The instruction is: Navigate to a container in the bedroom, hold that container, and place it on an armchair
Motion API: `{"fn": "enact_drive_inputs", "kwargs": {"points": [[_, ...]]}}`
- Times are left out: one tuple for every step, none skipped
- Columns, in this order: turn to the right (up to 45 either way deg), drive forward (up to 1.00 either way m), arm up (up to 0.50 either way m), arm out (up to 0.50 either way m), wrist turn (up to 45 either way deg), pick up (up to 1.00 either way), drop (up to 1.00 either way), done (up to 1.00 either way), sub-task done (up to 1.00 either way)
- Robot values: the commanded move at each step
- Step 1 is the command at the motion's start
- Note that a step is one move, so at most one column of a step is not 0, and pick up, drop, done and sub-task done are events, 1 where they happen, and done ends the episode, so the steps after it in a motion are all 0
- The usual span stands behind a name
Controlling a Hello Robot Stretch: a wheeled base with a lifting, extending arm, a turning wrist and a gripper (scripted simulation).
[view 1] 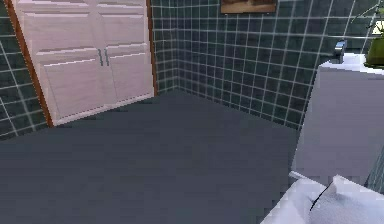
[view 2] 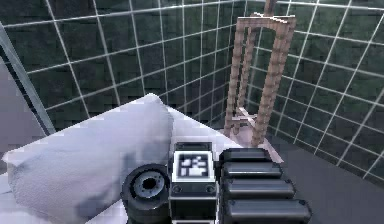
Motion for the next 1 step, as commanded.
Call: {"fn": "enact_drive_inputs", "kwargs": {"points": [[-3.0,0.0,0.0,0.0,0.0,0.0,0.0,0.0,0.0]]}}
